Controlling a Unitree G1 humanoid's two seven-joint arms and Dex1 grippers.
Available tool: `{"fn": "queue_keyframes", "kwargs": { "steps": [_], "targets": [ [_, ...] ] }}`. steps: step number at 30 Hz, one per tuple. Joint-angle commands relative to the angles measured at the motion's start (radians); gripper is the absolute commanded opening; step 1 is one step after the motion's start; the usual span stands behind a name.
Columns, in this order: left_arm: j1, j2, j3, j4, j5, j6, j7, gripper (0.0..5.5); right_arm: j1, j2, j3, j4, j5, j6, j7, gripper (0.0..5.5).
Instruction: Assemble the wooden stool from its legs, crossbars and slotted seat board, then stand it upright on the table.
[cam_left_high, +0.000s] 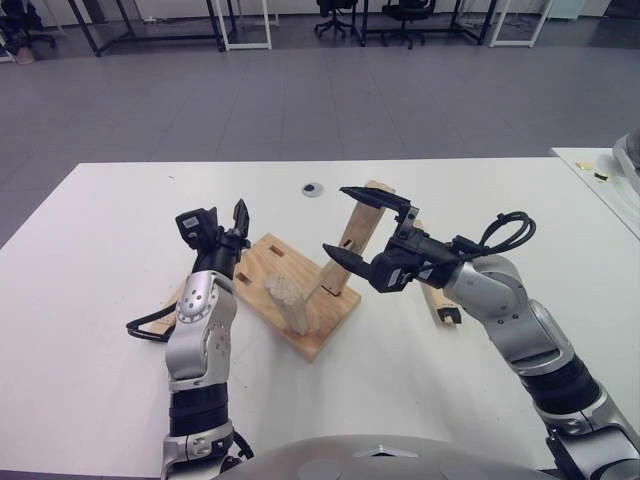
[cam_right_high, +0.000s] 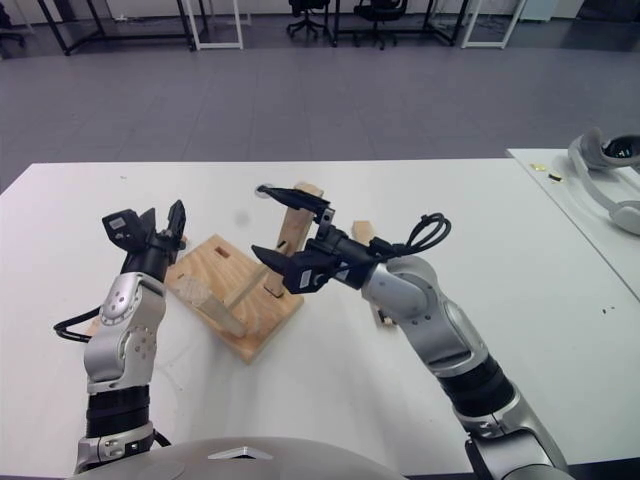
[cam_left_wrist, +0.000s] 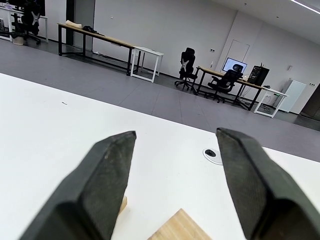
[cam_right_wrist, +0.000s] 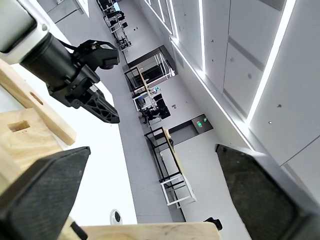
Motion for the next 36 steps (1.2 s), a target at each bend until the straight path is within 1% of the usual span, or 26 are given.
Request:
{"fn": "queue_keyframes", "kwargs": {
  "steps": [1, 3, 5, 9, 10, 14, 17, 20, 24, 26, 28, 29, 31, 33, 34, 36],
  "targets": [
    [-0.015, -0.002, -0.004, 0.012, 0.0, 0.0, 0.0, 2.94, -0.061, 0.026, -0.033, -0.01, 0.014, 0.046, 0.005, 4.65],
    [-0.017, 0.0, -0.004, 0.016, 0.0, 0.0, -0.003, 2.94, -0.077, 0.038, -0.046, -0.004, -0.001, 0.049, -0.01, 4.65],
    [-0.019, 0.004, -0.001, 0.016, -0.002, 0.0, -0.005, 2.94, -0.063, 0.022, -0.032, 0.011, -0.052, 0.008, -0.015, 4.65],
    [-0.02, 0.005, -0.001, 0.016, -0.003, 0.003, -0.006, 2.94, 0.038, -0.124, 0.125, 0.092, -0.17, 0.001, 0.184, 4.65],
    [-0.022, 0.007, -0.002, 0.017, -0.005, 0.006, -0.009, 2.94, 0.057, -0.136, 0.143, 0.101, -0.188, -0.002, 0.195, 4.65],
    [-0.022, 0.011, -0.001, 0.019, -0.008, 0.009, -0.016, 2.94, 0.065, -0.125, 0.145, 0.093, -0.181, 0.025, 0.178, 4.65],
    [-0.021, 0.007, -0.002, 0.018, -0.005, 0.008, -0.012, 2.94, 0.046, -0.099, 0.118, 0.083, -0.156, 0.046, 0.151, 4.65],
    [-0.022, 0.006, 0.0, 0.022, -0.005, 0.004, -0.011, 2.94, -0.01, -0.052, 0.067, 0.054, -0.058, 0.082, 0.141, 4.65],
    [-0.03, 0.009, -0.002, 0.037, -0.002, -0.002, -0.016, 2.94, -0.137, 0.058, -0.05, 0.032, 0.102, 0.165, 0.075, 4.65],
    [-0.039, 0.013, -0.003, 0.046, -0.001, -0.002, -0.021, 2.94, -0.179, 0.107, -0.081, 0.043, 0.111, 0.192, 0.025, 4.65],
    [-0.046, 0.016, -0.004, 0.05, 0.0, -0.003, -0.024, 2.94, -0.19, 0.13, -0.068, 0.082, 0.069, 0.178, -0.015, 4.65],
    [-0.052, 0.018, -0.004, 0.053, -0.001, -0.002, -0.026, 2.94, -0.171, 0.123, -0.038, 0.098, 0.036, 0.16, -0.016, 4.65],
    [-0.059, 0.02, -0.004, 0.06, -0.001, -0.003, -0.031, 2.94, -0.102, 0.099, 0.031, 0.117, -0.008, 0.15, 0.018, 4.65],
    [-0.062, 0.021, -0.003, 0.063, 0.0, -0.004, -0.033, 2.94, -0.025, 0.047, 0.107, 0.135, -0.069, 0.127, 0.064, 4.65],
    [-0.062, 0.021, -0.003, 0.063, 0.001, -0.004, -0.033, 2.94, -0.005, 0.033, 0.124, 0.137, -0.09, 0.113, 0.07, 4.65],
    [-0.061, 0.019, -0.003, 0.063, 0.002, -0.006, -0.032, 2.94, -0.007, 0.034, 0.117, 0.134, -0.096, 0.111, 0.063, 4.65]
  ]
}}
